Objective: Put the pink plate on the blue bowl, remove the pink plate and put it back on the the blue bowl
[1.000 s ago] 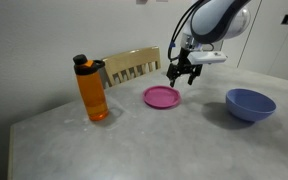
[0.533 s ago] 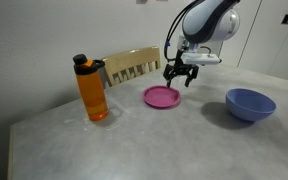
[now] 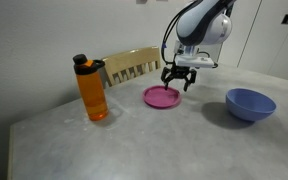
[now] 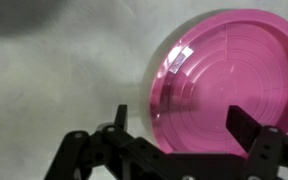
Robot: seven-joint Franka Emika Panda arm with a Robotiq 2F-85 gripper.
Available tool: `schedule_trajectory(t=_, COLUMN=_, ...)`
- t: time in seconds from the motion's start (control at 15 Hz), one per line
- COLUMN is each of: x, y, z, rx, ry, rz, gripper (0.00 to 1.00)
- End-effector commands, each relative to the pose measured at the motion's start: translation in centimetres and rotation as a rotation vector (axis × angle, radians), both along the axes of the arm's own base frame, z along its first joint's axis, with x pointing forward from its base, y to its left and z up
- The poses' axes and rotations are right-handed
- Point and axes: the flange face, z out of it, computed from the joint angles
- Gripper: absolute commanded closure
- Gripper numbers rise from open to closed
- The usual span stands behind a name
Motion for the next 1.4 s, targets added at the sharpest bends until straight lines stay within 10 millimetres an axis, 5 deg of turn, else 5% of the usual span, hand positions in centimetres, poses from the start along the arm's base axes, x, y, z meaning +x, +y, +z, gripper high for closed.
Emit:
schedule_trajectory(t=0.0, x=0.9, y=-0.8, z=-0.8, rx=0.019, ry=0.025, rz=-0.035, gripper=0.00)
schedule_trajectory(t=0.4, x=1.6, y=-1.0, z=-2.1, rx=0.011, ry=0.040, rz=-0.038, gripper=0.04)
schedule_trajectory(t=0.53, x=1.7, y=-1.0, z=-2.4, rx=0.013, ry=0.042, rz=-0.035, gripper=0.29)
schedule_trajectory(t=1.2, x=2.0, y=-1.0, z=-2.2, rx=0.019, ry=0.031, rz=-0.029, gripper=0.95)
schedule_trajectory(t=1.33, x=1.9, y=-0.9, z=-2.0, rx=0.024, ry=0.027, rz=-0.029, gripper=1.00)
